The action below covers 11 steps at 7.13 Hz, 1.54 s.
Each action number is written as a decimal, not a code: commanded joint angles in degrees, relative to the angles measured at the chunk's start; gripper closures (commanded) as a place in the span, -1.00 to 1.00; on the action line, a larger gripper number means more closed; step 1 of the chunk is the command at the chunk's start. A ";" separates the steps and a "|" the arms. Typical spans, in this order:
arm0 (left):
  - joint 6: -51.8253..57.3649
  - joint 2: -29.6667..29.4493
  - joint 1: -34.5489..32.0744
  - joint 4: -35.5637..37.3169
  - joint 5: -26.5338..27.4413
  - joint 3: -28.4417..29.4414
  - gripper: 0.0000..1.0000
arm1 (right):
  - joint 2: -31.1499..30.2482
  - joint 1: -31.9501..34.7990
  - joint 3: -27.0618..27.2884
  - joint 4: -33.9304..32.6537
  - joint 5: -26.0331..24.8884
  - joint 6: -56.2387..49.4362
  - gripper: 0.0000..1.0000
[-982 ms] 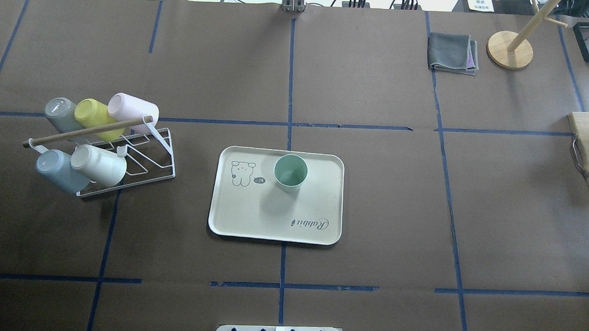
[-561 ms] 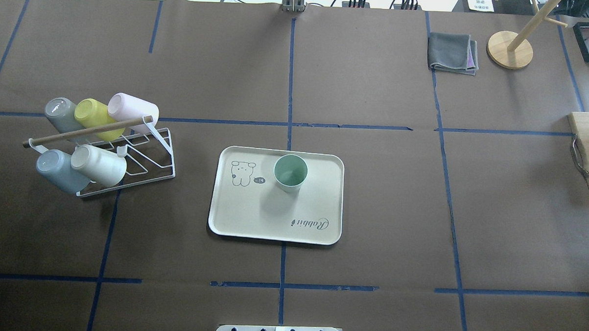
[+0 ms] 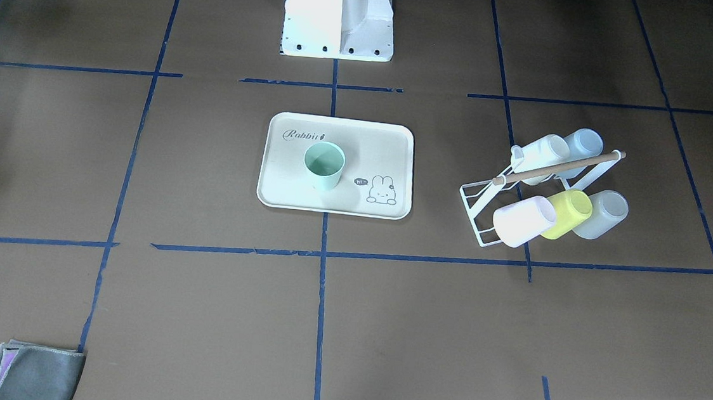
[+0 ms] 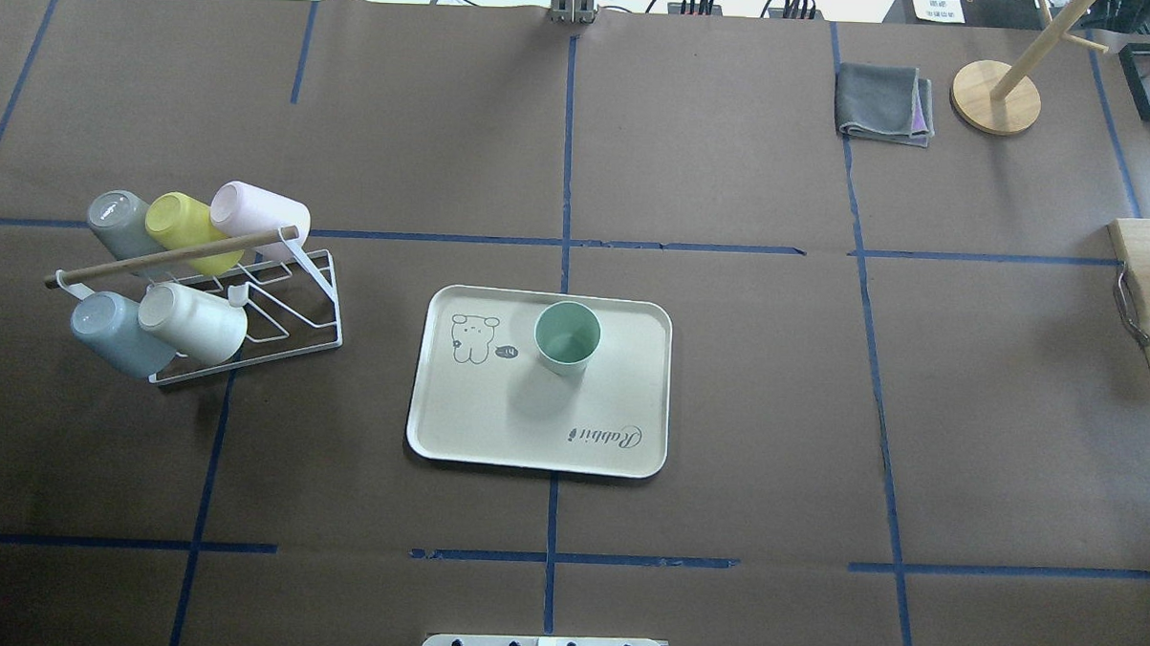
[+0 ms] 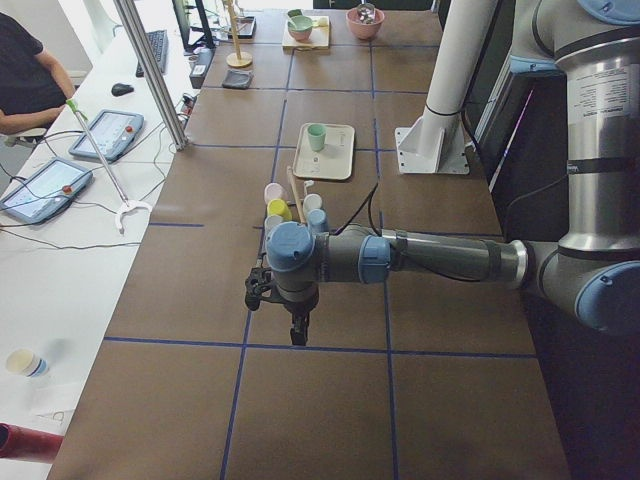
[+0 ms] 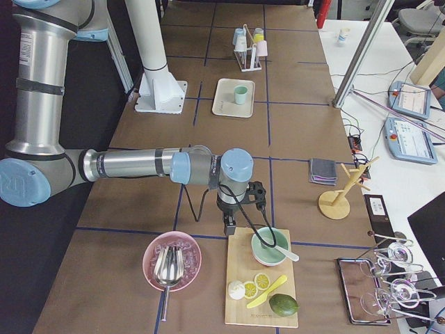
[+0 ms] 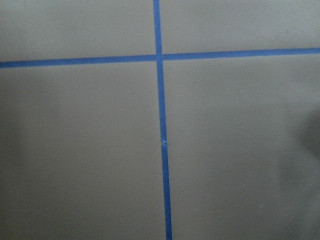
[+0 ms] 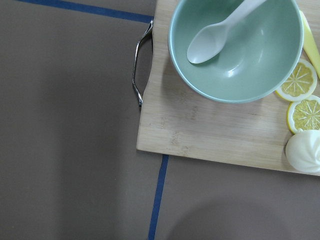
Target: Pick up and place green cup on tray
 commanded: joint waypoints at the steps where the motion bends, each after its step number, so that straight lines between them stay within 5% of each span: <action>1: 0.15 1.36 -0.28 0.07 0.33 0.42 -1.00 | 0.55 -0.03 -0.79 0.09 0.01 0.00 -1.00; 11: 0.15 3.30 -0.19 0.42 2.18 -2.92 -1.00 | -0.15 -0.03 -1.06 0.35 0.45 0.17 -1.00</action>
